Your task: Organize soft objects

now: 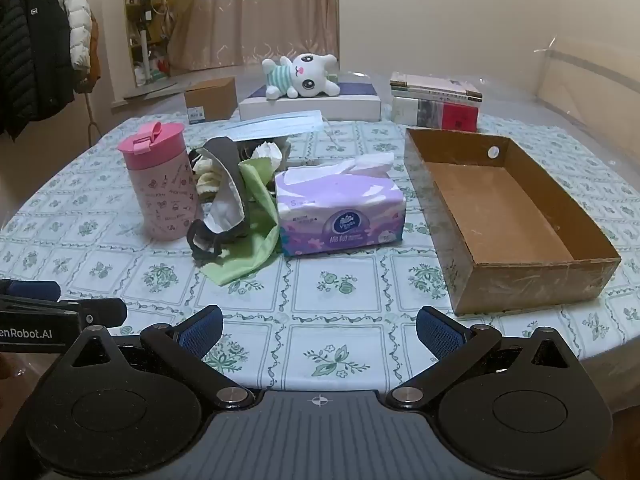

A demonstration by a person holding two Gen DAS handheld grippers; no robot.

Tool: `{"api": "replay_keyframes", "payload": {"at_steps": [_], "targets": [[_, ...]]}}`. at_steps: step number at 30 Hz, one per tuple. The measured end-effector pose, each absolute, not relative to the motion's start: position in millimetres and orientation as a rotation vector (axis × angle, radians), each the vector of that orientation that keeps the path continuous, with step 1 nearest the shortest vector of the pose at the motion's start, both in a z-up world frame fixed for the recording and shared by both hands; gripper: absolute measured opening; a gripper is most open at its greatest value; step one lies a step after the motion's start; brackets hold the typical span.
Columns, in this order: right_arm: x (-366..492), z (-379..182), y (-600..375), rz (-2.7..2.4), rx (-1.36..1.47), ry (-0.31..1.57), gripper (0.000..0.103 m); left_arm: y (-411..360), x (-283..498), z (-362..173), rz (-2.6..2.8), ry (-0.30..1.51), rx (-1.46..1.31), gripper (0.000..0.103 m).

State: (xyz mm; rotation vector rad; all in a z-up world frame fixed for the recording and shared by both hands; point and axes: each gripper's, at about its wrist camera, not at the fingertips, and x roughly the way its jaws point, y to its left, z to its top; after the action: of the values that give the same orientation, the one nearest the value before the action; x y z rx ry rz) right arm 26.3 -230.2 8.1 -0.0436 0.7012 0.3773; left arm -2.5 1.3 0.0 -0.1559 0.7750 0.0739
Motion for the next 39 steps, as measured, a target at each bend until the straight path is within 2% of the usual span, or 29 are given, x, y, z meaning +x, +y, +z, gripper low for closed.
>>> {"api": "replay_keyframes", "payload": {"at_steps": [39], "targets": [[27.1,11.3,-231.8,0.377,-0.043,0.697,0.102,-1.5,-1.9,3.4,0.072,0.768,-0.159,0.097]]}}
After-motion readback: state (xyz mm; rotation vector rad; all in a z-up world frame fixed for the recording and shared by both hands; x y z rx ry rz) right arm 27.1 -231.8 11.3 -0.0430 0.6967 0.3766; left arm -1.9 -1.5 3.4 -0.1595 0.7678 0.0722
